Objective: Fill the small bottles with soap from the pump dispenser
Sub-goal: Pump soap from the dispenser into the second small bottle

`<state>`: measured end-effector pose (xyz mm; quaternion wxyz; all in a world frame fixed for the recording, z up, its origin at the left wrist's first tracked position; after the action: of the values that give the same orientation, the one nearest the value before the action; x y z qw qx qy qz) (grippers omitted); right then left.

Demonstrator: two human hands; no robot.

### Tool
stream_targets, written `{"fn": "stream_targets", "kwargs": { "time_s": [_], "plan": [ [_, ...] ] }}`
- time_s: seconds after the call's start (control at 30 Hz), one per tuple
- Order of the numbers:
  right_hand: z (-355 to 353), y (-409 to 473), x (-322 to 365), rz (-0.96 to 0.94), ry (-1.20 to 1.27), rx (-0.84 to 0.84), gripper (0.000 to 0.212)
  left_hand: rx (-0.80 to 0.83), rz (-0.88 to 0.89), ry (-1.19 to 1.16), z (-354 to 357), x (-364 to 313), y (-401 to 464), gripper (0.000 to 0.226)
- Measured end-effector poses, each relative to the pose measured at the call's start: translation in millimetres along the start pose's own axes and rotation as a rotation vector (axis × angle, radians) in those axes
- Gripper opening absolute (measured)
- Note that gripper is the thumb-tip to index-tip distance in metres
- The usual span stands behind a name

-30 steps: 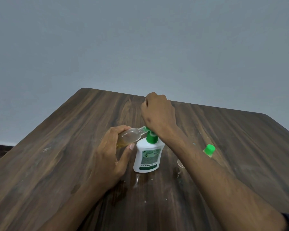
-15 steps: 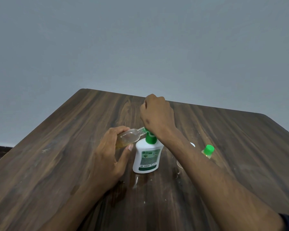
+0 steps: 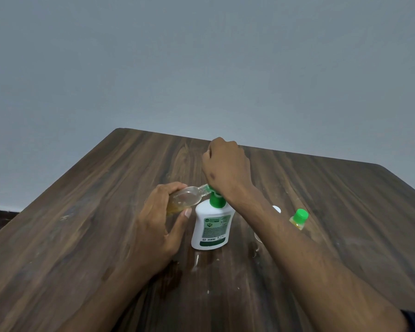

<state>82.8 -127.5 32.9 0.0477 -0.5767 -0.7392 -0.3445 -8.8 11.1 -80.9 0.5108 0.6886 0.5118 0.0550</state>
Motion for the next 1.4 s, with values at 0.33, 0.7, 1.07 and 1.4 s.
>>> {"fn": "stream_targets", "kwargs": {
  "time_s": [0.33, 0.7, 1.07, 1.4],
  "plan": [
    [-2.8, 0.0, 0.8, 0.005, 0.013, -0.011, 0.022, 0.0, 0.006, -0.007, 0.7, 0.0, -0.1, 0.036],
    [-0.6, -1.3, 0.7, 0.002, 0.019, -0.016, 0.023, -0.005, 0.002, -0.011, 1.0, 0.5, -0.4, 0.035],
    [-3.0, -1.4, 3.3, -0.008, 0.004, 0.003, 0.022, 0.009, -0.002, -0.012, 1.2, 1.4, -0.4, 0.036],
    [-3.1, -0.6, 3.7, -0.033, -0.005, -0.025, 0.023, 0.011, -0.004, -0.007, 1.3, 1.7, 0.1, 0.036]
  ]
}}
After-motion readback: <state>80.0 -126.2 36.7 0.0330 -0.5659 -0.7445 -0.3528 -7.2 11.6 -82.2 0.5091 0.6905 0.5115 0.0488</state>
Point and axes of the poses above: each hand's wrist, its own y-axis towards the middle knuckle, its own z-axis out of the palm, x = y × z, the point moved 1 cm from there along y, towards the middle knuckle, and after that the axes turned 13 degrees about y, right-handed, at the moved point
